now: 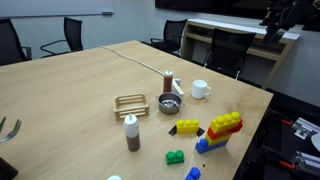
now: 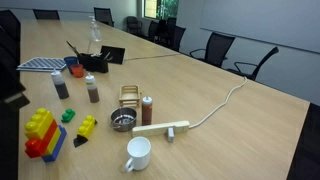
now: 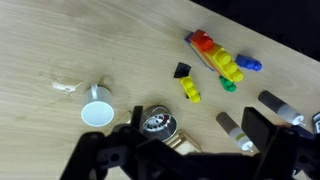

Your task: Attach the stack of lego's to the yellow lego

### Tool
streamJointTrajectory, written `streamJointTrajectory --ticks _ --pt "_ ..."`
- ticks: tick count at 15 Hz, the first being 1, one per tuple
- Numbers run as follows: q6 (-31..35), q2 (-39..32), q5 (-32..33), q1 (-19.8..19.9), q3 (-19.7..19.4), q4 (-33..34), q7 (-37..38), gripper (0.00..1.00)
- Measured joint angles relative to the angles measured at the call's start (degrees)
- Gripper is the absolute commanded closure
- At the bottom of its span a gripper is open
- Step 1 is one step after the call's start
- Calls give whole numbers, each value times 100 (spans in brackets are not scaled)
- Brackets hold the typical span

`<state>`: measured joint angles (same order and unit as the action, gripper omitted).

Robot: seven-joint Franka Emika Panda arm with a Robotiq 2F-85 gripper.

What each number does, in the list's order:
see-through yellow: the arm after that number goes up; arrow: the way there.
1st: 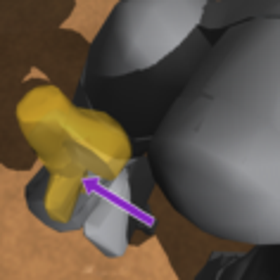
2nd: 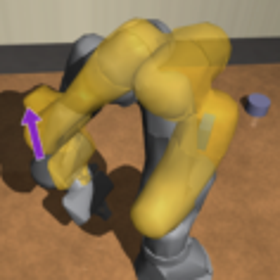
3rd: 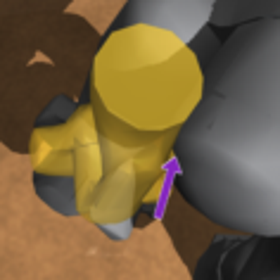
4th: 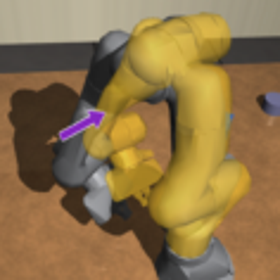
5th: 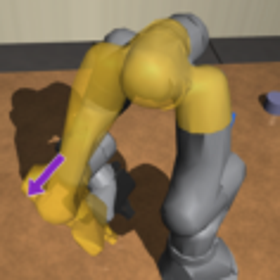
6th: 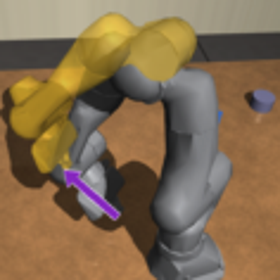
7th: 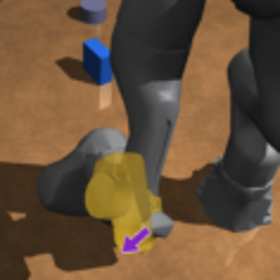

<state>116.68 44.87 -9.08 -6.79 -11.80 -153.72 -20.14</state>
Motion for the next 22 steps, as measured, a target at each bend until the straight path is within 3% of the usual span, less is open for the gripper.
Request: streamJointTrajectory --ticks 5,14,22 --pt "-1 -23 0 -52 89 0 -25 0" --pt "208 -514 441 -960 1103 -67 -633 0" --pt "248 -534 460 -980 1094 -84 -596 0"
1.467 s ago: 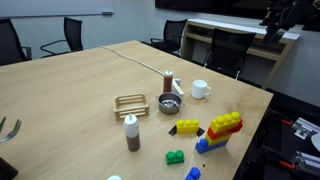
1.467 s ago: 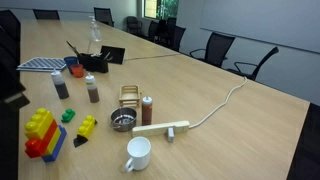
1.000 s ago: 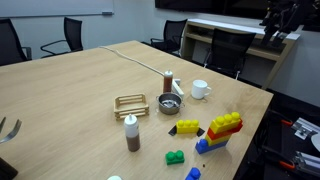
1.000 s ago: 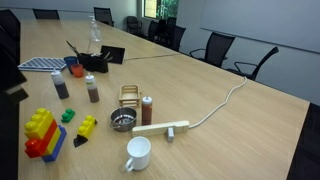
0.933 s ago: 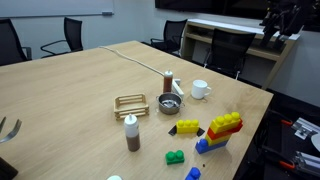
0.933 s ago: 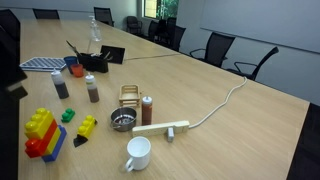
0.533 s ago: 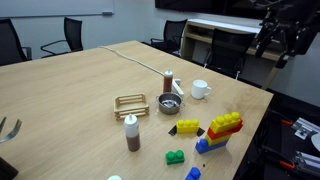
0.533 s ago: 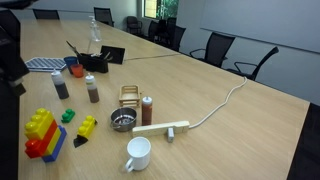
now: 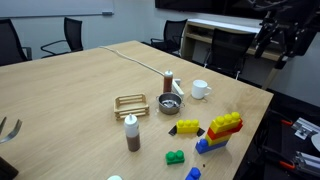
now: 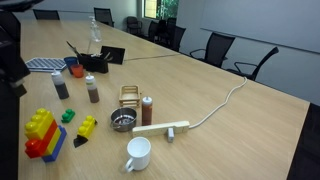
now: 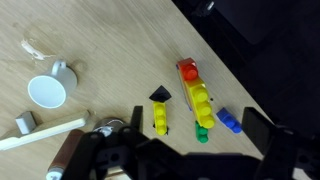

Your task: Attach the stack of lego's to the yellow lego

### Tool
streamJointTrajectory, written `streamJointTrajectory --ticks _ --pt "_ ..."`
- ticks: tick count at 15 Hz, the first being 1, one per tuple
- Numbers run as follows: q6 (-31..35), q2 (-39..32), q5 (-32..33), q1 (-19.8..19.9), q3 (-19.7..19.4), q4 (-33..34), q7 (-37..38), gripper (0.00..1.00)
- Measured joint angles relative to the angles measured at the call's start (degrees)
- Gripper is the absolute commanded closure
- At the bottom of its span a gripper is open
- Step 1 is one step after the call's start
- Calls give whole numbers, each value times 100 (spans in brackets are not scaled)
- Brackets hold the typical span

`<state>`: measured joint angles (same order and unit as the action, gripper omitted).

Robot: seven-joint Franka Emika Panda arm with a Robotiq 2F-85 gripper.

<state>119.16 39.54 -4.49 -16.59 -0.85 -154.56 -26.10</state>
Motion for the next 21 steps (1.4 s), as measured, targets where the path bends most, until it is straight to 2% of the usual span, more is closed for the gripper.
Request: streamJointTrajectory --ticks 3,6,10,14,16,21 --pt "0 -29 56 -3 41 -11 -1 0" --pt "136 -283 70 -153 256 -62 -17 0" --pt "732 -995 124 -516 663 -132 -31 0" --pt "1190 -1806 322 -697 910 -112 -204 0" --pt "1295 -2072 367 -722 955 -57 -254 0" --pt "1299 -2104 380 -721 952 2 -292 0"
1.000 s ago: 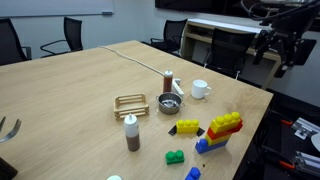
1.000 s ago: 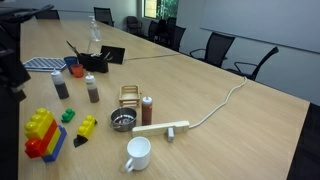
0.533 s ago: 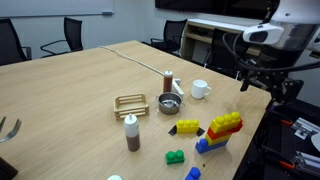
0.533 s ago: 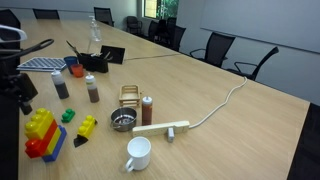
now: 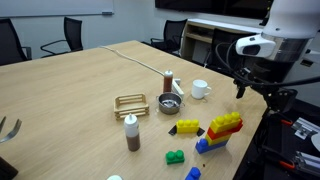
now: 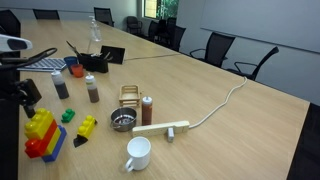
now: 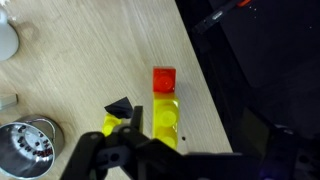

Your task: Attach the stack of lego's to the yellow lego

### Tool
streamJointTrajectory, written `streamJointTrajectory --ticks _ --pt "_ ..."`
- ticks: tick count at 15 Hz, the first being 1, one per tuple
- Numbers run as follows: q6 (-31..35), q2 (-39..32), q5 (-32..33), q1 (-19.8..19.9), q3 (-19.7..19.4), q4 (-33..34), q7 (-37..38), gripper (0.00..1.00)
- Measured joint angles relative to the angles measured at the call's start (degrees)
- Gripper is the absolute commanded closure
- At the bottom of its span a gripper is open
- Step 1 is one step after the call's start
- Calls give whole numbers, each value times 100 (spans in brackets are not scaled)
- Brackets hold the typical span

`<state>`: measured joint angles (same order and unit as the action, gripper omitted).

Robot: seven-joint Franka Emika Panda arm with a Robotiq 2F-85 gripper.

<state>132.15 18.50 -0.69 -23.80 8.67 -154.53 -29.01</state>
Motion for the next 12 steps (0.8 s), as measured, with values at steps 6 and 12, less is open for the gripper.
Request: streamJointTrajectory --ticks 6,12 --pt "318 -318 -3 100 -42 5 -3 0" --pt "974 -1076 -5 209 -40 215 -3 0"
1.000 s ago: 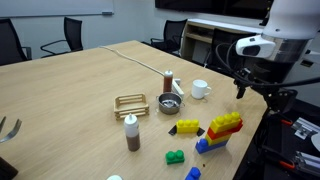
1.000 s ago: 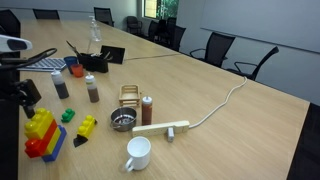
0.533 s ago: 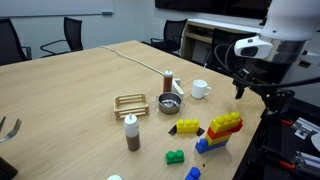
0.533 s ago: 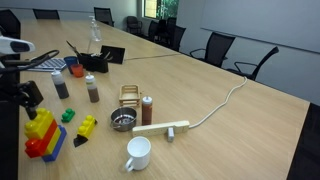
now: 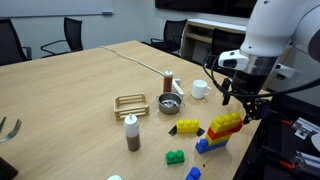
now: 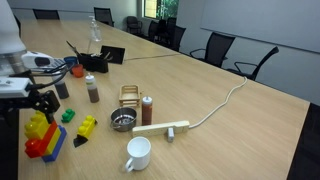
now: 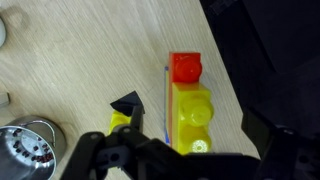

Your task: Attach the stack of lego's to the yellow lego

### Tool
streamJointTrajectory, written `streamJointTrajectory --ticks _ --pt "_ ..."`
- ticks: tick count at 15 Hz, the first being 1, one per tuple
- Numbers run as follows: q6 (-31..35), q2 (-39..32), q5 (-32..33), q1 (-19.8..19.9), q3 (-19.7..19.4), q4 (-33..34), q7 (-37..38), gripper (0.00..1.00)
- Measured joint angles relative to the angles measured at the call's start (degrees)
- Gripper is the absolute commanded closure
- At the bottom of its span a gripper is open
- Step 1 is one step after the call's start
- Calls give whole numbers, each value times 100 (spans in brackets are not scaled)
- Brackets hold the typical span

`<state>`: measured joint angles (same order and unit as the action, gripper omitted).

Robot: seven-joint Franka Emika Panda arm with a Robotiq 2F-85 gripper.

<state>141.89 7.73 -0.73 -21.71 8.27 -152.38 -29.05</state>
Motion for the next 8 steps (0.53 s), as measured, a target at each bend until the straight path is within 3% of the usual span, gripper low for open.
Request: streamJointTrajectory --ticks 8 --pt "105 -285 70 29 93 41 0 0"
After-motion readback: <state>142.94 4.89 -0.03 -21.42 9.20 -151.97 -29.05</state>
